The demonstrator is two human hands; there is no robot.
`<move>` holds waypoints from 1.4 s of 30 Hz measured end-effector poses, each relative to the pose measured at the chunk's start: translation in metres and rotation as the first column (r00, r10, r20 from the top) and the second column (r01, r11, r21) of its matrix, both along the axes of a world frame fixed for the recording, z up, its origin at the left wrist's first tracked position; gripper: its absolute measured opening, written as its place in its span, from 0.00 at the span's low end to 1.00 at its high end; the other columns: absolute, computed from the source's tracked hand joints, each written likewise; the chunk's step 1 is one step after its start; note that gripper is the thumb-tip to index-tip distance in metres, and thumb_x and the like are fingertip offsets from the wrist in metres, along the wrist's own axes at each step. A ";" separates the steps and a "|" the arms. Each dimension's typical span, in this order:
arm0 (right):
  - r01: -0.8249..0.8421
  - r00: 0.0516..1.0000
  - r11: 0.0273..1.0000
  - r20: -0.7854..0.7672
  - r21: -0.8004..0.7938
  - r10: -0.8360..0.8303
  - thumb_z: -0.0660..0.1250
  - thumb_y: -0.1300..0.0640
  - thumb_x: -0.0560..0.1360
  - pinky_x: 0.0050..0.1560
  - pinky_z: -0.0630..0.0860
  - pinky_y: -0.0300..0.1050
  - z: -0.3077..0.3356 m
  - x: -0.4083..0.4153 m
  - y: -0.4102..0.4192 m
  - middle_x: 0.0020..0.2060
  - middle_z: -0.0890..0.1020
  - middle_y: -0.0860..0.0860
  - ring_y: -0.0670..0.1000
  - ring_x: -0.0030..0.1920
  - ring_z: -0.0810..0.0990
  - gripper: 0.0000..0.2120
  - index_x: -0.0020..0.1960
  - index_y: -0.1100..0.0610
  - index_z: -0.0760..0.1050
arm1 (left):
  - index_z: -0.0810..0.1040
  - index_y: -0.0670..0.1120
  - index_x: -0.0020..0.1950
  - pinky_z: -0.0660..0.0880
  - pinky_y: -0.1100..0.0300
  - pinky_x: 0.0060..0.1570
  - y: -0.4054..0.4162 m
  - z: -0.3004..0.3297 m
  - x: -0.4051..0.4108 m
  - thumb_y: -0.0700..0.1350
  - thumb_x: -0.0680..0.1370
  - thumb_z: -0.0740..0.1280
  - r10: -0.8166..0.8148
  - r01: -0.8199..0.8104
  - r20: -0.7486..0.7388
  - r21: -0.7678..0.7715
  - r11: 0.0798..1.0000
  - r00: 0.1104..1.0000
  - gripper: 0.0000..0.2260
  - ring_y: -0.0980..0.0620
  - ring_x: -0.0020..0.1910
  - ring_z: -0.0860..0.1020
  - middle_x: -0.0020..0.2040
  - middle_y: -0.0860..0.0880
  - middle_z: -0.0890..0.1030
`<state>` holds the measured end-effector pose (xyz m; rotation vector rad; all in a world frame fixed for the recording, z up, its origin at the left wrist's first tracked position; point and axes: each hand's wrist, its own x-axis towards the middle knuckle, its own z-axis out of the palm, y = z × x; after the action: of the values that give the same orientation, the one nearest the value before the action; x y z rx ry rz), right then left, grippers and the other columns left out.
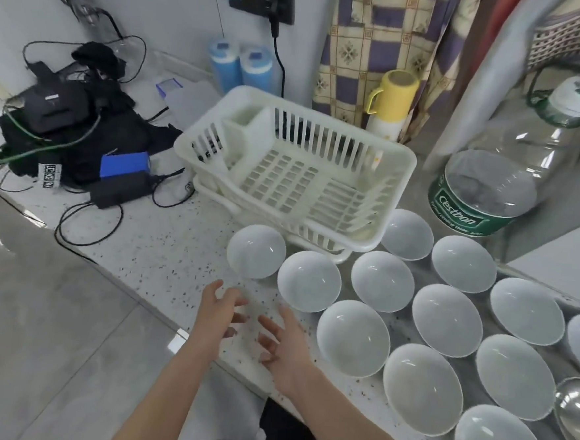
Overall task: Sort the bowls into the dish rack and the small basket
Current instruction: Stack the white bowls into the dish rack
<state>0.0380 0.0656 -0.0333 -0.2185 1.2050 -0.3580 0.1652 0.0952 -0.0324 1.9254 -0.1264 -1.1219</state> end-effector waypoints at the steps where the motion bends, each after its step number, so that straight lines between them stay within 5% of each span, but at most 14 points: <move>1: 0.017 1.000 1.000 -0.011 0.003 -0.017 0.64 0.44 0.78 0.23 0.62 0.38 0.000 0.002 -0.004 0.52 0.84 0.52 0.48 0.31 0.76 0.13 0.60 0.48 0.74 | 0.60 0.53 0.74 0.70 0.61 0.29 -0.005 0.000 0.002 0.50 0.81 0.62 -0.006 0.006 -0.028 0.009 1.000 1.000 0.23 0.50 0.37 0.78 0.51 0.49 0.84; 7: 0.160 0.982 0.987 -0.106 0.017 -0.157 0.64 0.50 0.79 0.24 0.64 0.38 -0.003 0.011 -0.026 0.48 0.85 0.52 0.50 0.35 0.76 0.16 0.61 0.57 0.76 | 0.68 0.52 0.68 0.66 0.63 0.26 -0.027 -0.006 0.013 0.54 0.79 0.63 -0.089 0.093 -0.158 0.018 0.996 0.983 0.18 0.50 0.36 0.78 0.50 0.48 0.85; 12: 0.331 0.928 0.944 -0.175 -0.012 -0.328 0.62 0.56 0.79 0.27 0.65 0.40 -0.010 0.030 -0.028 0.47 0.85 0.54 0.50 0.33 0.75 0.14 0.62 0.60 0.74 | 0.68 0.50 0.67 0.65 0.63 0.24 -0.041 -0.012 0.036 0.49 0.79 0.61 -0.179 0.183 -0.191 0.007 0.983 0.965 0.16 0.49 0.36 0.78 0.51 0.46 0.85; 22: 0.648 0.678 0.745 -0.328 -0.154 -0.658 0.60 0.61 0.78 0.29 0.67 0.41 -0.009 0.072 -0.023 0.46 0.84 0.56 0.49 0.34 0.74 0.14 0.63 0.60 0.70 | 0.66 0.51 0.67 0.67 0.62 0.23 -0.048 -0.015 0.073 0.42 0.79 0.63 -0.438 0.442 -0.272 -0.049 0.896 0.857 0.18 0.51 0.30 0.78 0.49 0.44 0.85; 27: 0.680 0.631 0.702 -0.320 -0.210 -0.707 0.58 0.64 0.77 0.19 0.64 0.35 -0.005 0.083 -0.015 0.45 0.85 0.59 0.47 0.28 0.68 0.15 0.63 0.61 0.71 | 0.67 0.50 0.67 0.69 0.62 0.27 -0.046 -0.015 0.097 0.38 0.78 0.62 -0.520 0.520 -0.241 -0.069 0.851 0.819 0.19 0.52 0.32 0.73 0.48 0.40 0.84; 38: 0.596 0.552 0.627 -0.311 -0.502 -0.774 0.57 0.65 0.74 0.21 0.62 0.34 0.031 0.095 0.019 0.35 0.86 0.57 0.44 0.23 0.62 0.10 0.52 0.66 0.74 | 0.71 0.53 0.62 0.68 0.64 0.25 -0.040 0.018 0.155 0.38 0.77 0.62 -0.722 0.706 -0.121 -0.154 0.691 0.681 0.16 0.56 0.24 0.72 0.37 0.42 0.85; 42: 0.498 0.532 0.521 -0.230 -0.693 -0.815 0.57 0.66 0.72 0.24 0.57 0.36 0.069 0.089 0.007 0.35 0.71 0.63 0.47 0.27 0.58 0.04 0.39 0.60 0.66 | 0.72 0.57 0.59 0.68 0.65 0.26 -0.046 0.042 0.170 0.39 0.77 0.62 -0.774 0.740 -0.125 -0.234 0.631 0.621 0.15 0.55 0.24 0.71 0.35 0.44 0.85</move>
<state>0.1270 0.0725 0.0352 -0.3447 1.7098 -1.4830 0.3353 0.0490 0.0092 1.5893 -0.9736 -1.8036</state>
